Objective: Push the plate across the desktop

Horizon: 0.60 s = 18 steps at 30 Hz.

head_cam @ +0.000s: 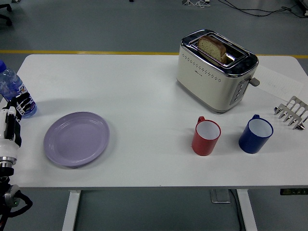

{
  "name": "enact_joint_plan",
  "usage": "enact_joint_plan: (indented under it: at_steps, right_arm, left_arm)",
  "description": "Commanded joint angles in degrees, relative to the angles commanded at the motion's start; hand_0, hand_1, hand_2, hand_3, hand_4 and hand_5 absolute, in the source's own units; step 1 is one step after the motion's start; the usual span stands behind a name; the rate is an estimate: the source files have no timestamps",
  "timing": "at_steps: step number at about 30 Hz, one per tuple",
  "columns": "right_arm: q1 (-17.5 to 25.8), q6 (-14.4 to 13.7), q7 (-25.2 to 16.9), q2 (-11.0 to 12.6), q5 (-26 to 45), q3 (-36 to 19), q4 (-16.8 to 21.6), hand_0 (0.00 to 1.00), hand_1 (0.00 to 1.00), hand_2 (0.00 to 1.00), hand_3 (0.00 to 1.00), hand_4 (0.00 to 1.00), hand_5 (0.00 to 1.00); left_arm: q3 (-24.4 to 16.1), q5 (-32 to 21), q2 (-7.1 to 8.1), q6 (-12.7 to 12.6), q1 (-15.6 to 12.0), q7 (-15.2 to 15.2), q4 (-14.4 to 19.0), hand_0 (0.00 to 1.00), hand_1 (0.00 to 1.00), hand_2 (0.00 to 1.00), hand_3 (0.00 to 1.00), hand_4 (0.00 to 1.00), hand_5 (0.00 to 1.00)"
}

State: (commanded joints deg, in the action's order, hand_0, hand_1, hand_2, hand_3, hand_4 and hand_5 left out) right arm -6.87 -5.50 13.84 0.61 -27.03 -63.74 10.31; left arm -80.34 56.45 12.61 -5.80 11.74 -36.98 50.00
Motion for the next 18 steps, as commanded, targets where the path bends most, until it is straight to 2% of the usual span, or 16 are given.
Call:
enact_joint_plan:
  at_steps: [5, 18]
  right_arm:
    - [0.3, 0.1, 0.0, -0.1, -0.1, 0.1, 0.0, 0.520, 0.482, 0.587, 0.557, 0.293, 0.357]
    - [2.3, 0.1, 0.0, -0.2, -0.6, 0.7, 0.0, 0.520, 0.482, 0.588, 0.556, 0.292, 0.357]
  left_arm:
    - [0.3, -0.1, -0.13, -0.3, -0.1, 0.0, -0.9, 0.866, 0.877, 0.886, 0.822, 0.523, 0.998]
    - [0.6, -2.1, -1.70, -0.3, -1.7, 0.0, -3.5, 0.866, 0.878, 0.889, 0.826, 0.523, 0.998]
